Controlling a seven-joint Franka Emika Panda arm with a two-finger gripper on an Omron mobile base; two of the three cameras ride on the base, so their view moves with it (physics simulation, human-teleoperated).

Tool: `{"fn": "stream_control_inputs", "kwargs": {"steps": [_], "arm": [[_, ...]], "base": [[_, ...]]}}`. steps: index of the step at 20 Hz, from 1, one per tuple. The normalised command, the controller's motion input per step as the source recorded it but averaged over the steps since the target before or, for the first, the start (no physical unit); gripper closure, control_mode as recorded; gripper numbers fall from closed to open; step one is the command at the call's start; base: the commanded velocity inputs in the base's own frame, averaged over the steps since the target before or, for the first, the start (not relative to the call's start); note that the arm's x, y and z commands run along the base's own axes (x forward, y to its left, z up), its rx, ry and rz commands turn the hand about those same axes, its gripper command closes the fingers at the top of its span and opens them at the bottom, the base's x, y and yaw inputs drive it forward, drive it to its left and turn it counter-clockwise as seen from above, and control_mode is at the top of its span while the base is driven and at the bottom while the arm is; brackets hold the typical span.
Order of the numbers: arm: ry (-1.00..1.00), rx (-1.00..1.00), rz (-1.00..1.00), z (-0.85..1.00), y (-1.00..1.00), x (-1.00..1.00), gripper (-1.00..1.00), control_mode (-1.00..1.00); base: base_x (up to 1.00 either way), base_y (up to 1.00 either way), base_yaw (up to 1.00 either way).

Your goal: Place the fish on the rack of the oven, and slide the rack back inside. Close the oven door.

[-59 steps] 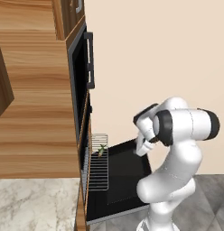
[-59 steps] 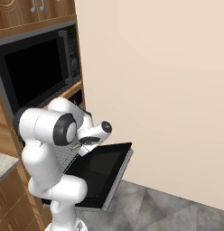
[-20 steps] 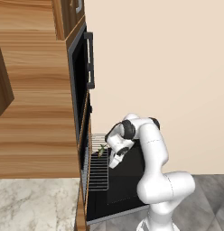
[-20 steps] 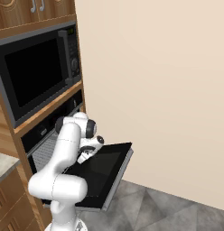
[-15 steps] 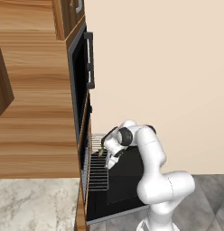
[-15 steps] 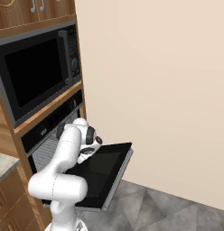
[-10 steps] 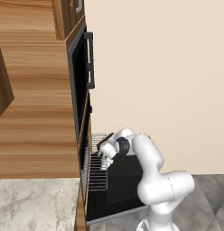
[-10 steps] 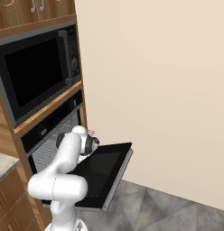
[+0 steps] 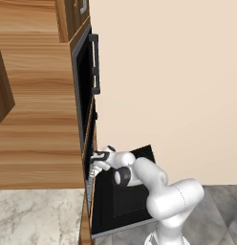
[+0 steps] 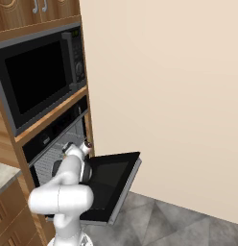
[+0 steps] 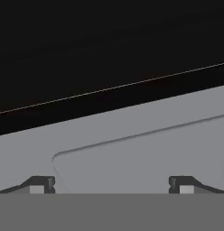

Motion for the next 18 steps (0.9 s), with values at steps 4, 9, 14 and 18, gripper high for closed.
{"fn": "stream_control_inputs", "kwargs": {"steps": [4, 9, 14, 18], "arm": [[0.01, -0.07, 0.0, 0.56, 0.65, 0.12, -1.0, -1.0], [0.06, -0.13, -0.03, 0.38, 0.21, -0.14, -1.0, -1.0], [0.23, -0.16, -0.08, 0.01, -0.86, -0.59, -1.0, -1.0], [0.1, -0.08, -0.04, 0.0, -1.0, -0.68, -1.0, -1.0]], "base": [[0.0, 0.0, 0.0], [0.0, 0.0, 0.0], [0.0, 0.0, 0.0], [0.0, 0.0, 0.0]]}}
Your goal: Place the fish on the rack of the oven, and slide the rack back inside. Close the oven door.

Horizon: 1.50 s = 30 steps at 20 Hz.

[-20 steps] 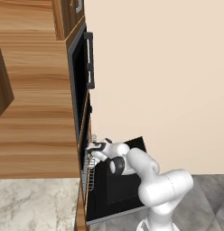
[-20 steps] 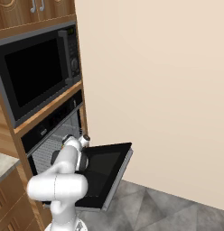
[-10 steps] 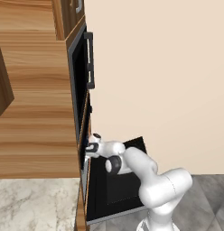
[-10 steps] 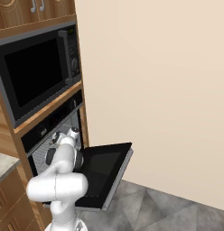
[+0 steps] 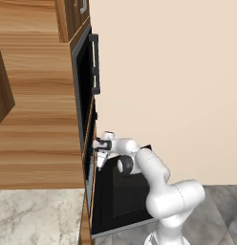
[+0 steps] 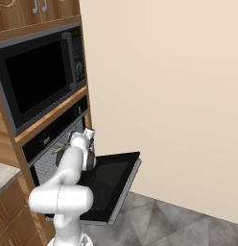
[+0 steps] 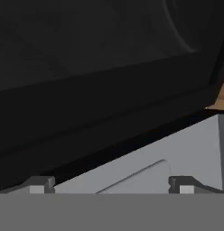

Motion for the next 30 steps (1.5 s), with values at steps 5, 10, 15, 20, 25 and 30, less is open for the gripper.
{"fn": "stream_control_inputs", "kwargs": {"steps": [5, 10, 15, 20, 25, 30], "arm": [[-0.03, 0.0, -0.03, 0.48, -1.0, -0.83, -1.0, -1.0], [-0.31, 0.0, 0.0, 0.99, -0.85, -1.0, -1.0, -1.0], [-0.47, 0.0, 0.0, 1.0, -0.74, -1.0, -1.0, -1.0], [-0.57, 0.0, 0.0, 0.88, -0.66, -1.0, -1.0, -1.0], [-0.58, 0.0, 0.0, 0.72, -0.73, -1.0, -1.0, -1.0], [-0.53, 0.0, 0.0, 0.69, -0.81, -1.0, -1.0, -1.0]], "base": [[0.0, 0.0, 0.0], [0.0, 0.0, 0.0], [0.0, 0.0, 0.0], [0.0, 0.0, 0.0], [0.0, 0.0, 0.0], [0.0, 0.0, 0.0]]}}
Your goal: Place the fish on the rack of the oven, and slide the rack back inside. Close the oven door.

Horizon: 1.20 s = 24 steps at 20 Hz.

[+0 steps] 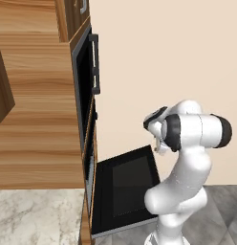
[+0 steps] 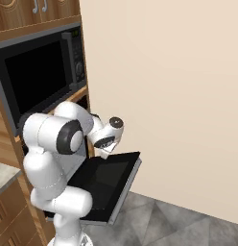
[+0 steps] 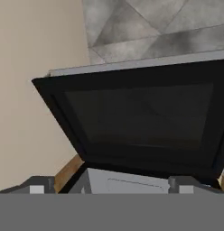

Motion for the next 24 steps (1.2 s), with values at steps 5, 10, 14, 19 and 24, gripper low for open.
{"fn": "stream_control_inputs", "kwargs": {"steps": [5, 10, 14, 19, 24], "arm": [[-0.26, 0.07, 0.0, 0.63, -1.0, -1.0, -1.0, -1.0], [-0.07, 0.18, 0.01, 0.21, -1.0, -0.97, -1.0, -1.0], [0.0, 0.25, 0.09, 0.0, -1.0, -0.66, -1.0, -1.0], [0.04, 0.3, 0.16, 0.0, -1.0, -0.34, -1.0, -1.0], [0.08, 0.32, 0.24, -0.02, -1.0, -0.06, -1.0, -1.0]], "base": [[0.0, 0.0, 0.0], [0.0, 0.0, 0.0], [0.0, 0.0, 0.0], [0.0, 0.0, 0.0], [0.0, 0.0, 0.0]]}}
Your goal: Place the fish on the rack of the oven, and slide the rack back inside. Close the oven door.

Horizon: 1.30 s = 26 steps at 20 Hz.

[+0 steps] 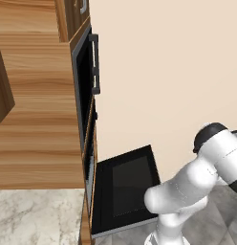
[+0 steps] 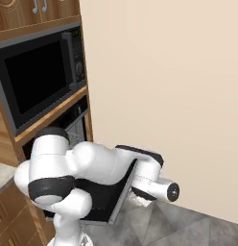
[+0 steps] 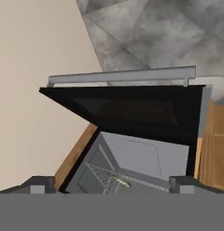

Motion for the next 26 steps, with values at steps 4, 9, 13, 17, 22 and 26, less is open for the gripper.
{"fn": "stream_control_inputs", "kwargs": {"steps": [4, 9, 13, 17, 22, 26], "arm": [[0.05, 0.31, 0.27, -0.45, -0.82, 0.28, -1.0, -1.0], [0.01, 0.25, 0.23, -0.81, -0.45, 0.36, -1.0, -1.0], [0.0, 0.24, 0.25, -0.86, -0.46, 0.17, -1.0, -1.0], [-0.02, 0.26, 0.25, -0.6, -0.74, -0.02, -1.0, -1.0], [-0.13, 0.22, 0.19, -0.21, -0.67, -0.34, -1.0, -1.0], [-0.03, 0.23, 0.15, -0.3, -0.23, -0.07, -1.0, -1.0]], "base": [[0.0, 0.0, 0.0], [0.0, 0.0, 0.0], [0.0, 0.0, 0.0], [0.0, 0.0, 0.0], [0.0, 0.0, 0.0], [0.0, 0.0, 0.0]]}}
